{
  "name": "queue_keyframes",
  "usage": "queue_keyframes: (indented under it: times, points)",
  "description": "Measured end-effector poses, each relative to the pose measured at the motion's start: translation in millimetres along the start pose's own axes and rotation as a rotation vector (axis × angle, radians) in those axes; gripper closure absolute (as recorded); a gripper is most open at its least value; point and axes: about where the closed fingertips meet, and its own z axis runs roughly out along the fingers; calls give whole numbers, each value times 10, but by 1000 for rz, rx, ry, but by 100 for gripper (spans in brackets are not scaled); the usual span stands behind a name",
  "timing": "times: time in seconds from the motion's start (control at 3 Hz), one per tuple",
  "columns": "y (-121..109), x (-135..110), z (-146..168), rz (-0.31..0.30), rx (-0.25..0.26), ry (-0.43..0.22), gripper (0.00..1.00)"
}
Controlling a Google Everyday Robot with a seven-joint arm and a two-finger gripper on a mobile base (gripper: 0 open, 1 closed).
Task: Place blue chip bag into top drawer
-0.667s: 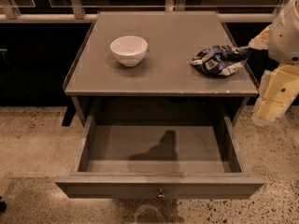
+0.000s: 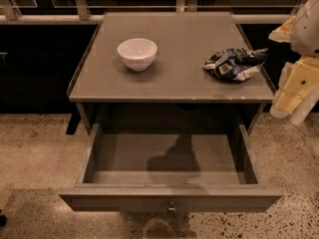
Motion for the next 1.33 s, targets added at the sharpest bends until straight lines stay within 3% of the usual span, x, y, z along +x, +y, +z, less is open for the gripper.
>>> queue_keyframes:
  times: [0.67,1.0,1.33]
  points:
    - [-931,146,441,15,58,-201,0]
    - [-1295,44,862,30,49,-326,0]
    - [-1572,-160,1353,41,6,-416,0]
